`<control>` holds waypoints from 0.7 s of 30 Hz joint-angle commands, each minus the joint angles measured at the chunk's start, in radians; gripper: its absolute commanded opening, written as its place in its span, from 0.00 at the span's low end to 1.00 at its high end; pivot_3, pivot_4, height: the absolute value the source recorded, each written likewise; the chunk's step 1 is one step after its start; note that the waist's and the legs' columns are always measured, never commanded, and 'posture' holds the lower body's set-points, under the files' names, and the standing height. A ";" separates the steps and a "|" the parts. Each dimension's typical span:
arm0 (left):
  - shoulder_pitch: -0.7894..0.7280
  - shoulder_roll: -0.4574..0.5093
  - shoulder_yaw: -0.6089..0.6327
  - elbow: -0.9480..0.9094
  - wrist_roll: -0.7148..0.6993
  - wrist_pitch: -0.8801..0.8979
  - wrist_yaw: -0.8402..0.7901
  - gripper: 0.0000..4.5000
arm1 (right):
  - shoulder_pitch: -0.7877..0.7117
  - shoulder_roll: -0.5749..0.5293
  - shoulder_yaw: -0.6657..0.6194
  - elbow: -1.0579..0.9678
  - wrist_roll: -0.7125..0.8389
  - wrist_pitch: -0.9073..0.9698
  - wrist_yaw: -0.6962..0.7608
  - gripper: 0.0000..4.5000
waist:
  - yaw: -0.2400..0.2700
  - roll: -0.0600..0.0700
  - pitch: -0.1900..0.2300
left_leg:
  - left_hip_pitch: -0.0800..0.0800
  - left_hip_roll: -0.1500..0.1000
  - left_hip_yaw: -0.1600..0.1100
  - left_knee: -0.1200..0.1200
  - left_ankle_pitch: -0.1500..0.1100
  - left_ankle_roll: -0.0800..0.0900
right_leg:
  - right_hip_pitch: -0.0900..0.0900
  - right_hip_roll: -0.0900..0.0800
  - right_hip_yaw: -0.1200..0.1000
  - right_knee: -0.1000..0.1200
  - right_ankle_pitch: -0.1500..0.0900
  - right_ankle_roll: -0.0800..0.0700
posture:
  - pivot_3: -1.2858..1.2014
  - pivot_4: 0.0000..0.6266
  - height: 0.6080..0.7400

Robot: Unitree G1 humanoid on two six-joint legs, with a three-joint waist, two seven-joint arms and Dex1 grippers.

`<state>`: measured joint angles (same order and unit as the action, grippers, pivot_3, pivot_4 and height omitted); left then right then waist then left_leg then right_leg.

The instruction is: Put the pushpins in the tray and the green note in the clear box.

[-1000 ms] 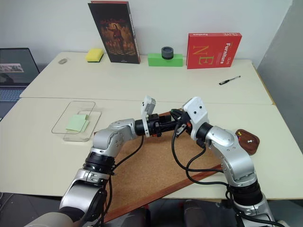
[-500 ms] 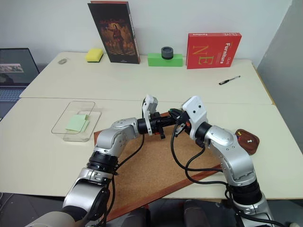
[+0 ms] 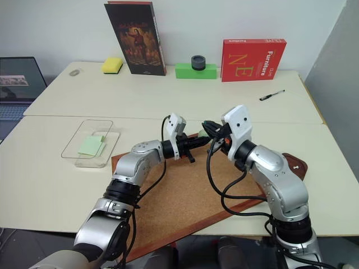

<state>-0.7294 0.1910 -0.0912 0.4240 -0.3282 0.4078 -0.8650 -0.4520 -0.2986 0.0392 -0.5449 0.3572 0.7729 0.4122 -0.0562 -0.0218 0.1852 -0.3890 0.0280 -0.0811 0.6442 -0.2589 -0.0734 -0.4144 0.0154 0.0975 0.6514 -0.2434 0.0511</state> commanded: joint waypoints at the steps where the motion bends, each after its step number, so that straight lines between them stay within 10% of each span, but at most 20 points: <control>1: -0.024 0.004 0.023 -0.013 0.011 -0.037 0.021 0.01 | 0.020 -0.056 -0.117 -0.105 0.050 0.054 -0.016 0.00 | 0.001 0.000 0.000 | 0.000 0.000 0.000 0.000 0.000 0.000 | 0.000 0.000 0.000 0.000 0.000 0.000 | 0.52 0.24 1.00; 11: 0.068 0.082 -0.018 -0.241 0.008 -0.032 -0.042 0.01 | 0.417 -0.392 -0.443 -0.061 -0.035 0.169 0.009 0.00 | 0.024 0.000 0.000 | -0.002 -0.001 0.001 0.000 0.000 0.000 | 0.000 -0.001 0.000 -0.001 0.000 0.000 | 0.52 0.24 1.00; 21: 0.094 0.081 -0.033 -0.303 0.007 -0.009 -0.041 0.01 | 0.477 -0.433 -0.387 0.127 -0.087 0.062 0.041 0.00 | 0.001 0.000 0.000 | 0.007 -0.001 0.002 0.001 0.000 0.000 | 0.006 0.000 0.002 0.001 0.001 0.001 | 0.52 0.24 1.00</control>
<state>-0.6358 0.2717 -0.1202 0.1612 -0.3114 0.4060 -0.9046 0.0469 -0.7244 -0.3571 -0.4330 0.2863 0.8749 0.4443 -0.0549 -0.0214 0.1849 -0.3820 0.0274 -0.0786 0.6455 -0.2586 -0.0730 -0.4086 0.0152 0.0995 0.6526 -0.2428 0.0524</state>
